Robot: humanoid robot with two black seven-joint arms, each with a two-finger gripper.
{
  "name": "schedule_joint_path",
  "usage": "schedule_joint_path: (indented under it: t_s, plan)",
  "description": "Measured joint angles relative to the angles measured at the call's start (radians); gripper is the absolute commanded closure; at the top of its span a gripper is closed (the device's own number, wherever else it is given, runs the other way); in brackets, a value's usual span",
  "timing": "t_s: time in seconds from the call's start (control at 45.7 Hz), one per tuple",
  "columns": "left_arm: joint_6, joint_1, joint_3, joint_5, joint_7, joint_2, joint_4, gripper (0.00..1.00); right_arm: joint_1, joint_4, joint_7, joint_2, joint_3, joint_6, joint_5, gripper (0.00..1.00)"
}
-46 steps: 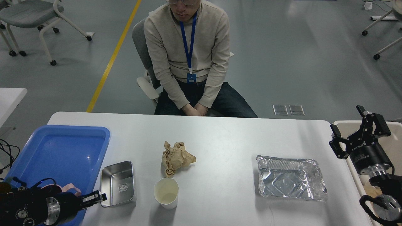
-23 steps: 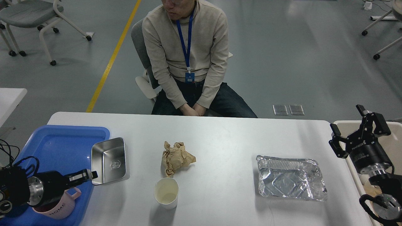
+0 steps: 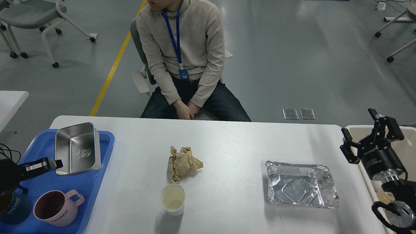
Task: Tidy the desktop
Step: 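Lower the steel dish into the blue tray and release it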
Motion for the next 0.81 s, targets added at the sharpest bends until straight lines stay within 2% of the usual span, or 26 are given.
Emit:
schedule_joint_path:
  t_s: [0.394, 0.591, 0.81]
  plan:
    - [-0.002, 0.001, -0.005, 0.000, -0.016, 0.001, 0.060, 0.99, -0.002, 0.000, 0.000, -0.001, 0.000, 0.000, 0.000, 0.00]
    - [0.001, 0.015, -0.002, -0.003, -0.027, -0.016, 0.143, 0.99, -0.003, 0.000, 0.000, -0.001, 0.000, 0.000, 0.000, 0.00]
    - [0.004, 0.021, 0.002, -0.023, -0.036, -0.102, 0.263, 0.98, -0.004, 0.001, 0.000, -0.004, 0.000, 0.000, 0.000, 0.00]
